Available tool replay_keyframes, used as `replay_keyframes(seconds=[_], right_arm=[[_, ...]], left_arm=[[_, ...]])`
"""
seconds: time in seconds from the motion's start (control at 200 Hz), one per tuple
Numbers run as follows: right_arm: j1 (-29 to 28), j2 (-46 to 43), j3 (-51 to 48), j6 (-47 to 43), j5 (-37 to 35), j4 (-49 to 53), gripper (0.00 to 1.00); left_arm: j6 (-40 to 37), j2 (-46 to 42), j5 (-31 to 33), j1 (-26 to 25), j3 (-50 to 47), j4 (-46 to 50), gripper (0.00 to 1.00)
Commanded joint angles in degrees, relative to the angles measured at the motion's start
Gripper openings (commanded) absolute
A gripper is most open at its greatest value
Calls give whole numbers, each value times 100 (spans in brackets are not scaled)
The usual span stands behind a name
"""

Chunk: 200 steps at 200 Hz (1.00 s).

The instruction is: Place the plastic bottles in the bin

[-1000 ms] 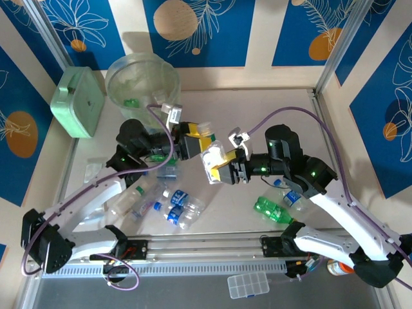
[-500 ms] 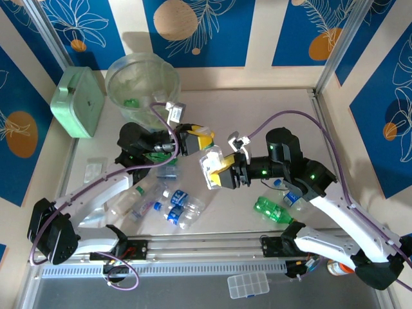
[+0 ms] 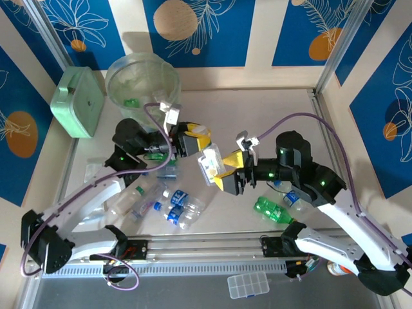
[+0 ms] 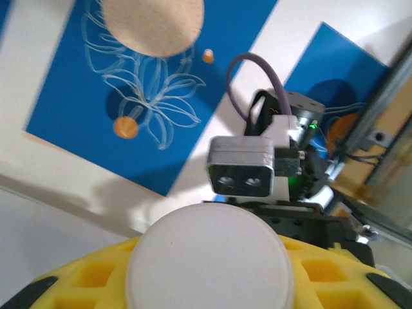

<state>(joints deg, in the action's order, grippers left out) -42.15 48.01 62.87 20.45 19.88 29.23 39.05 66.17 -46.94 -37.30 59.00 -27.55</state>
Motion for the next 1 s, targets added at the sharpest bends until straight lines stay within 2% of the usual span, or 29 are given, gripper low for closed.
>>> replay_keyframes(seconds=[0.0,0.07,0.19,0.32,0.395,0.57,0.765,0.88,0.945,0.995], right_arm=[[22,-259,129,30,-332,74,99],[40,-360,114,39,-555,78,99],[84,-433,100,22,-749,102,99],[110,-378,94,-12,-789,162,99],[117,-324,94,-21,-771,191,99],[137,-296,-112,83,-812,76,99],[128,-46,-335,268,-445,-153,99],[94,106,-270,242,-346,-159,99],[71,169,-209,217,-386,-129,99],[58,223,-178,189,-412,-96,99]], left_arm=[[-1809,-376,1251,47,687,1806,0],[-2176,-361,2069,102,1022,2342,0],[-2371,-254,4146,190,1613,3038,0],[-2353,219,4759,675,2410,3391,0],[-2058,532,5224,1032,2830,3565,0],[-840,1353,5371,1979,3683,3834,0],[902,2542,5618,2609,5079,5031,0],[1776,2850,5514,2913,4863,4691,0],[2124,2949,5165,3069,4496,4102,0],[2298,3125,4897,3159,4513,4098,0]])
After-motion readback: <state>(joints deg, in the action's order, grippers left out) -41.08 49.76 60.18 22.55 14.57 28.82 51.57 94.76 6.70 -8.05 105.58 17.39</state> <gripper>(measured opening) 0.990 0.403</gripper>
